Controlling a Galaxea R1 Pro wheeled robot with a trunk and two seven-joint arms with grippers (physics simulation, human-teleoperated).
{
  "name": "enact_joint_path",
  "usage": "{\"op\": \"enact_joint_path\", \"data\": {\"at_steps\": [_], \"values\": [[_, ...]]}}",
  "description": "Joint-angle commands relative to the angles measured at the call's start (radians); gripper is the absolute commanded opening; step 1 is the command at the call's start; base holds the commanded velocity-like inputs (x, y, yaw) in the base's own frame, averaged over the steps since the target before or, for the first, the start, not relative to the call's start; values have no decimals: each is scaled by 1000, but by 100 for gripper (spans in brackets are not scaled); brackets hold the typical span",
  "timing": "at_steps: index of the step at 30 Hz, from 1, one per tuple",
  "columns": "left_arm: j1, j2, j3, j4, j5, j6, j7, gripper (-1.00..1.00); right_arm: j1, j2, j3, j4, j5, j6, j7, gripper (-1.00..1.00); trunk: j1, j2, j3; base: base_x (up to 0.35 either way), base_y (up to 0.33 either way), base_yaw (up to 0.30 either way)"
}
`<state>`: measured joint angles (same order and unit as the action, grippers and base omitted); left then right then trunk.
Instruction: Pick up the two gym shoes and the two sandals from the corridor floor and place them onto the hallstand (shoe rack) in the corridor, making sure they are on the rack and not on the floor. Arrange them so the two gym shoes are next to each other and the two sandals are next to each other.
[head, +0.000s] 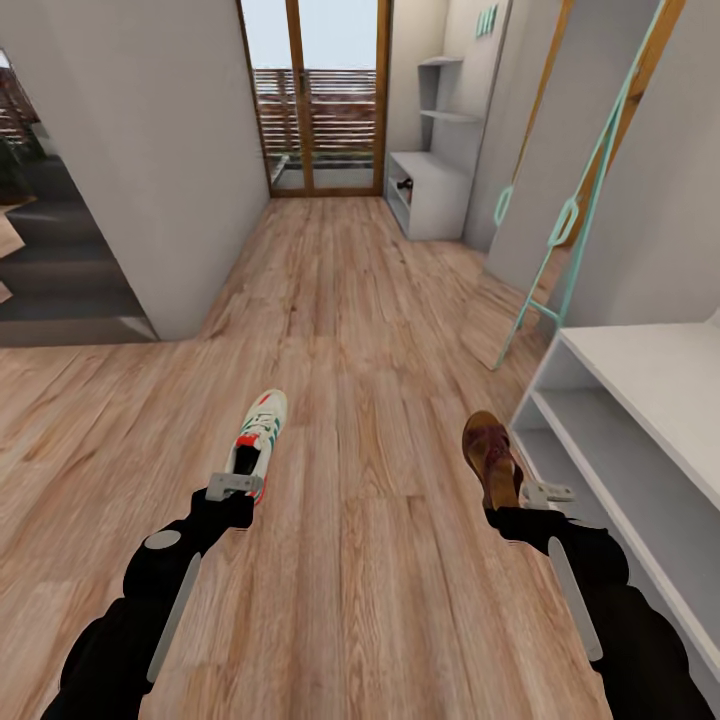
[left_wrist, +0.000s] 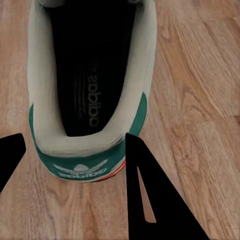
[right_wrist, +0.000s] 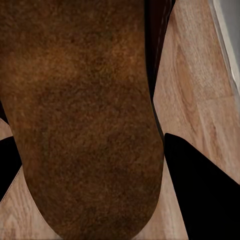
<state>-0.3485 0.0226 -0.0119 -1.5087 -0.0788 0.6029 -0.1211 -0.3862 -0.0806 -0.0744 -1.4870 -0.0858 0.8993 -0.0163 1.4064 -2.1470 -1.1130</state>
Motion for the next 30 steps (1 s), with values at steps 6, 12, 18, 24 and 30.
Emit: {"op": "enact_joint_path", "data": {"at_steps": [6, 12, 18, 24, 30], "values": [[0, 0, 0, -1, -9, 5, -6, -100, 0, 0, 0, -1, -8, 4, -2, -100, 0, 0, -1, 334, 0, 0], [0, 0, 0, -1, -9, 5, -6, -100, -1, 1, 1, -1, -8, 4, -4, -100, 0, 0, -1, 334, 0, 0], [-1, 0, 0, -2, -9, 5, -6, -100, -1, 1, 0, 0, -8, 4, -6, -100, 0, 0, -1, 334, 0, 0], [0, 0, -1, -2, -8, 5, -6, -100, -1, 0, -1, 35, -9, 4, -6, -100, 0, 0, -1, 334, 0, 0], [0, -1, -12, -2, -8, 5, -6, -100, -1, 1, 25, 42, -6, 4, -6, -100, 0, 0, -1, 334, 0, 0]]}}
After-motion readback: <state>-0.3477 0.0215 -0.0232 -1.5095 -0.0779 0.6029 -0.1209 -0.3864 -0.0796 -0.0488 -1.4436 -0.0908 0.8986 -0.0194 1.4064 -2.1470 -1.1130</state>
